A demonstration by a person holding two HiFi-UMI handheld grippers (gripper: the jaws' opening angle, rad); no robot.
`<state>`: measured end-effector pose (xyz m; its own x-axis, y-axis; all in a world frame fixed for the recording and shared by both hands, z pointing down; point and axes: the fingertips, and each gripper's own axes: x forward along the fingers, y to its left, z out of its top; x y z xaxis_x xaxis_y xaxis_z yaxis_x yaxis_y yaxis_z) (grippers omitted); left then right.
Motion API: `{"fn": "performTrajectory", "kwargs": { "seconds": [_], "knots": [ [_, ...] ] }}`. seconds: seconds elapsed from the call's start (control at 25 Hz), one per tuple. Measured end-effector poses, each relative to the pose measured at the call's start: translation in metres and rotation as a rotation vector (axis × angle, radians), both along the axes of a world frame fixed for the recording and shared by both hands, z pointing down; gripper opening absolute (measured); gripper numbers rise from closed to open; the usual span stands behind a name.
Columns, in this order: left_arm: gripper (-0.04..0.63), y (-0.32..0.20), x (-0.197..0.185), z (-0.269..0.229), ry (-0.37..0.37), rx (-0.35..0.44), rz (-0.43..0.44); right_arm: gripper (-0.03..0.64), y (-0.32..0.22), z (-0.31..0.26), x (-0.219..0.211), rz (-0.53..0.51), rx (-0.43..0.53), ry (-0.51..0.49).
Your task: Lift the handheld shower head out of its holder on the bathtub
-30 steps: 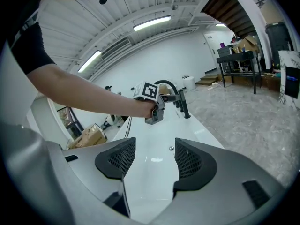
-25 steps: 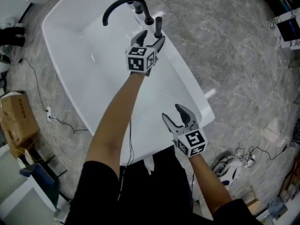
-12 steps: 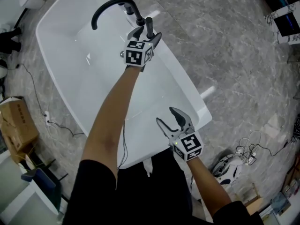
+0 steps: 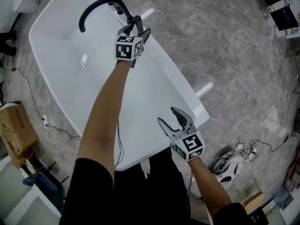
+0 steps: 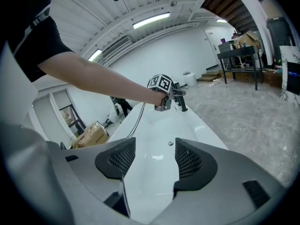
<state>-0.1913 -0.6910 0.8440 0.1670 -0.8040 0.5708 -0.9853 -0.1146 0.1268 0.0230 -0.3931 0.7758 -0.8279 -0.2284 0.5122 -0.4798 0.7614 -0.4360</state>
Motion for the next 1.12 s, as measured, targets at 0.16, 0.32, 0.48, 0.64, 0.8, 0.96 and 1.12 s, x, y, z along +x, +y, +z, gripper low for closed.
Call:
{"fn": "performTrajectory", "kwargs": {
  "seconds": [0.16, 0.32, 0.48, 0.64, 0.8, 0.96, 1.12],
  "knots": [
    [0.295, -0.004, 0.002, 0.008, -0.027, -0.037, 0.021, 0.232, -0.001, 0.004, 0.012, 0.021, -0.006, 0.004],
    [0.223, -0.009, 0.001, 0.017, -0.039, -0.074, -0.004, 0.232, -0.001, 0.007, 0.018, 0.034, -0.019, 0.010],
    [0.169, -0.006, -0.005, 0.028, -0.040, -0.111, -0.023, 0.232, 0.004, 0.007, 0.018, 0.033, -0.029, 0.008],
    [0.135, -0.007, -0.010, 0.027, -0.003, -0.064, -0.048, 0.232, 0.009, 0.010, 0.017, 0.025, -0.037, 0.007],
    [0.130, -0.005, -0.010, 0.026, -0.020, -0.048, -0.051, 0.232, 0.010, 0.013, 0.018, 0.031, -0.058, -0.007],
    [0.124, 0.002, -0.014, 0.019, -0.022, -0.051, -0.078, 0.232, 0.010, 0.011, 0.016, 0.045, -0.057, -0.014],
    [0.123, 0.007, -0.023, -0.002, -0.001, -0.014, -0.117, 0.232, 0.014, 0.007, 0.010, 0.033, -0.053, -0.020]
  ]
}}
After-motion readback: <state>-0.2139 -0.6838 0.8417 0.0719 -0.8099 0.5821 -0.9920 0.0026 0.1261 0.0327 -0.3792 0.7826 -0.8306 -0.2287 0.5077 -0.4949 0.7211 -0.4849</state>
